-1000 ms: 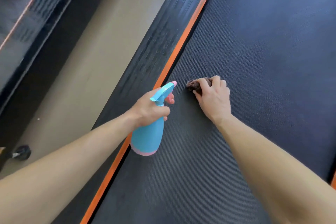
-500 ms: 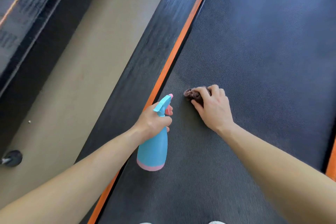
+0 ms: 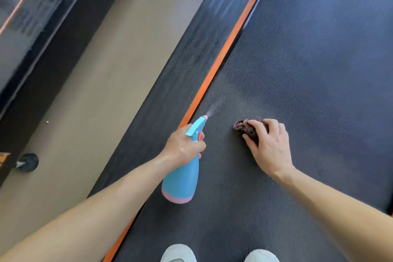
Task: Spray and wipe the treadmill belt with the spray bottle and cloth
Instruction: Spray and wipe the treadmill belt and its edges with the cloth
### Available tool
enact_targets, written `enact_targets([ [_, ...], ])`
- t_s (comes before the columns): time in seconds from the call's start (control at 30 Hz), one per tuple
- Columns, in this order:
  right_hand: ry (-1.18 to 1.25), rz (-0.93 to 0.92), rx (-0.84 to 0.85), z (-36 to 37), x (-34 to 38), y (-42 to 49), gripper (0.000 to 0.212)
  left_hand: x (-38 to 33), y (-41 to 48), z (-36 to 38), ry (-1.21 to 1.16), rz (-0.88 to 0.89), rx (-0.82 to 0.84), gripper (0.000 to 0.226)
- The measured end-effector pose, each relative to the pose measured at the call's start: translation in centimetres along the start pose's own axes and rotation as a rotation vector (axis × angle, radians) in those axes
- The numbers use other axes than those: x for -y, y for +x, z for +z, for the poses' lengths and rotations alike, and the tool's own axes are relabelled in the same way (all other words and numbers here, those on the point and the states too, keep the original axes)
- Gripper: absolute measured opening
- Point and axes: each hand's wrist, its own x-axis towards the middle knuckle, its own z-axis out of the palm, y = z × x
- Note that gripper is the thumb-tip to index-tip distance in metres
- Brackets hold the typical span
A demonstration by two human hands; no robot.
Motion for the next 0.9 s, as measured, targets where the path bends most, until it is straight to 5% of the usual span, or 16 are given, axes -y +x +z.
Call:
enact_targets([
  [0.13, 0.034, -0.01, -0.056, 0.0, 0.9, 3.0, 0.043, 0.8, -0.6, -0.5, 0.073, 0.016, -0.005, 0.012],
  [0.43, 0.015, 0.088, -0.081, 1.9, 5.7, 15.3, 0.037, -0.3, 0.0, -1.5, 0.036, 0.107, -0.018, 0.051],
  [0.7, -0.123, -0.492, 0.02, 2.5, 4.6, 7.9, 0.037, -1.9, 0.7, -2.2, -0.025, 0.126, -0.065, 0.051],
  [0.9, -0.131, -0.066, -0.095, 1.5, 3.0, 16.0, 0.035, -2.2, 0.7, -2.2, -0.026, 0.119, -0.07, 0.047],
])
